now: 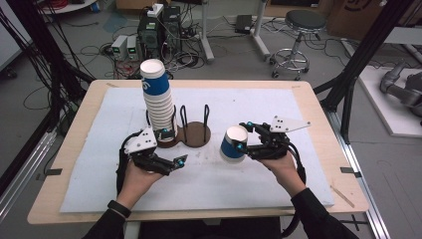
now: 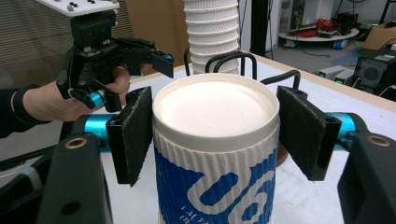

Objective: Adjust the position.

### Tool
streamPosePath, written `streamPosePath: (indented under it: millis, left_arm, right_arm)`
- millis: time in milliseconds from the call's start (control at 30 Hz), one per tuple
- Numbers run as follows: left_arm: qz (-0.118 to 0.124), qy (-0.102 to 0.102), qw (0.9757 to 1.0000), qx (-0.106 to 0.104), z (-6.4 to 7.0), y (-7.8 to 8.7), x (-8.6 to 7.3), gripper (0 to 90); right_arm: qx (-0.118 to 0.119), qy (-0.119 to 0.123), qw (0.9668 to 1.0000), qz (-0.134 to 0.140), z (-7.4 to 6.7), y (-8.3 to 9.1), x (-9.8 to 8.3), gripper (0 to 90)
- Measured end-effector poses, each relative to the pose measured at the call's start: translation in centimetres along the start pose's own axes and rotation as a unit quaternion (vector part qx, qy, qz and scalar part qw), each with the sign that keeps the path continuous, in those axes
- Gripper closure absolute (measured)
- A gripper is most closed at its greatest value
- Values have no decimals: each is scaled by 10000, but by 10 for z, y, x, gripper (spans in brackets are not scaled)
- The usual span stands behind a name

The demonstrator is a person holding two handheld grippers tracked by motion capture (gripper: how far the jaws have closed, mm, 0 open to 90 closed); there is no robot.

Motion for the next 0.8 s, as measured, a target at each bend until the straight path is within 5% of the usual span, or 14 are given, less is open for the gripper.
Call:
streamPosePath:
  millis: [800]
  left_arm:
    - [-23, 393, 9950, -914, 37, -48, -8, 87]
  right_arm:
    - [204, -8, 9998, 64, -7, 7, 0, 312]
Point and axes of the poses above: each handheld gripper's, and its own axes: y roughly backward along the jaws, x roughly out of its top, z roughly to its right, the point moved 4 cm from there along -y, roughly forward along the jaws, and after that the axes turned 11 degrees about z, right-handed, at the moved point
